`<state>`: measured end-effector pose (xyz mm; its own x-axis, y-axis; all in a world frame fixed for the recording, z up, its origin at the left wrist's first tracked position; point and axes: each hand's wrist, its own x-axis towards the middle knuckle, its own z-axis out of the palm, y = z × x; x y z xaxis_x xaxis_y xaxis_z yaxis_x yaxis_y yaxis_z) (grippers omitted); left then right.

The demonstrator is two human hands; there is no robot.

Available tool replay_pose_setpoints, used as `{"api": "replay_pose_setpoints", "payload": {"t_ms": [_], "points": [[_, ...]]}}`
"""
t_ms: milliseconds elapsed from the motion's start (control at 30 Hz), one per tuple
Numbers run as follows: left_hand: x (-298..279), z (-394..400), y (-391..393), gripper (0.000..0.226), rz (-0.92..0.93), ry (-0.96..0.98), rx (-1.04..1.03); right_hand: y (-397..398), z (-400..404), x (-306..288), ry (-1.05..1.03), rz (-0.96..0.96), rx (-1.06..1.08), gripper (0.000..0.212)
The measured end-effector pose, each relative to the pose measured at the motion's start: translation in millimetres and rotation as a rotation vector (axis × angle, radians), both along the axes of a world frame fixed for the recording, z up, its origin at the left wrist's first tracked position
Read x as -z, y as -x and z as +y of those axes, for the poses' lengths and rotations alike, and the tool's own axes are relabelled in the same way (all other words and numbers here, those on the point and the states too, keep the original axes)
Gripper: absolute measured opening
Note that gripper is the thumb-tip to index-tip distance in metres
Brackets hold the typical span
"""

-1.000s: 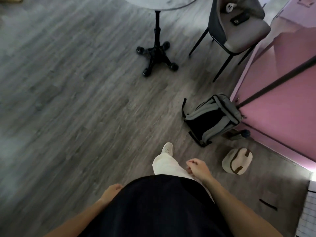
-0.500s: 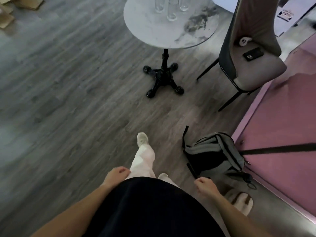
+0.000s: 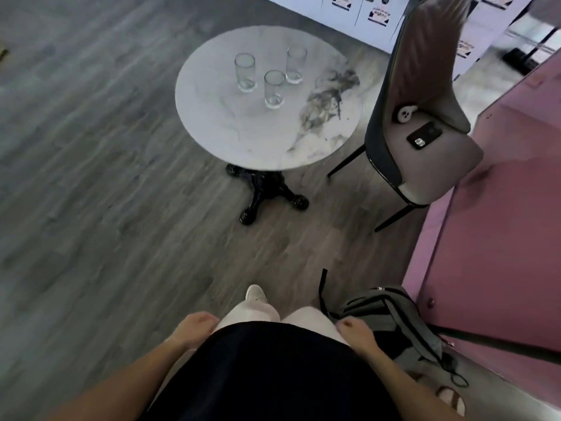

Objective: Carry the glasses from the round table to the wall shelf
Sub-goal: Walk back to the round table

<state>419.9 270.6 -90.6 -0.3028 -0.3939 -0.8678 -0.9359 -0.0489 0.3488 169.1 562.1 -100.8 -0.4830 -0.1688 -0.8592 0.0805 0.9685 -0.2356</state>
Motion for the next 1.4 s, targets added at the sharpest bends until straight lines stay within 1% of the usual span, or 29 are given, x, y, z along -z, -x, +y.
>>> {"api": "replay_pose_setpoints", "payload": {"t_ms": [67,100,167,233,267,333,367,400,467,633,700,800,833,900,967,1033,1133,1200,1267,1400], "points": [[6,-30,14,0.034,0.041,-0.012,-0.014,27,-37,-14,0.035,0.055,0.049,0.018],[10,-47,22,0.033,0.028,-0.020,-0.041,41,-55,-19,0.056,0.068,0.074,0.019],[8,-73,42,0.024,0.001,-0.010,-0.052,59,-87,-32,0.098,0.065,0.137,0.022],[-4,-105,78,0.025,0.047,0.008,-0.070,85,-119,-40,0.138,0.048,0.193,0.018],[-10,-125,99,0.023,0.083,0.033,-0.082,102,-134,-43,0.168,0.060,0.192,0.016],[-24,-169,145,0.009,0.152,0.123,-0.115,149,-165,-47,0.230,0.171,0.107,0.013],[-35,-193,171,0.008,0.187,0.189,-0.137,179,-185,-51,0.257,0.231,0.089,0.013],[-47,-216,199,0.011,0.220,0.259,-0.150,210,-207,-57,0.291,0.272,0.093,0.011],[-70,-256,254,0.010,0.292,0.352,-0.153,268,-251,-70,0.365,0.328,0.085,0.010],[-104,-304,366,0.012,0.360,0.387,-0.124,366,-359,-103,0.521,0.339,-0.014,0.011],[-110,-313,398,0.017,0.355,0.445,-0.105,380,-394,-109,0.554,0.317,-0.128,0.012],[-116,-333,442,0.045,0.333,0.607,-0.088,387,-442,-116,0.624,0.358,-0.347,0.033],[-119,-340,453,0.051,0.323,0.654,-0.065,385,-453,-117,0.639,0.380,-0.439,0.040],[-121,-355,475,0.055,0.281,0.696,0.005,384,-474,-113,0.656,0.364,-0.589,0.047],[-121,-366,491,0.050,0.186,0.691,0.106,380,-487,-103,0.669,0.337,-0.678,0.044],[-115,-372,501,0.044,0.094,0.655,0.201,376,-492,-94,0.682,0.336,-0.719,0.034],[-98,-376,505,0.038,0.021,0.618,0.261,377,-494,-79,0.694,0.353,-0.751,0.026],[-88,-375,504,0.029,0.043,0.644,0.237,379,-495,-75,0.707,0.377,-0.768,0.024],[-82,-372,502,0.021,0.098,0.684,0.169,381,-497,-71,0.725,0.398,-0.799,0.023],[-81,-362,487,0.016,0.192,0.713,0.053,382,-502,-68,0.766,0.428,-0.846,0.019]]}}
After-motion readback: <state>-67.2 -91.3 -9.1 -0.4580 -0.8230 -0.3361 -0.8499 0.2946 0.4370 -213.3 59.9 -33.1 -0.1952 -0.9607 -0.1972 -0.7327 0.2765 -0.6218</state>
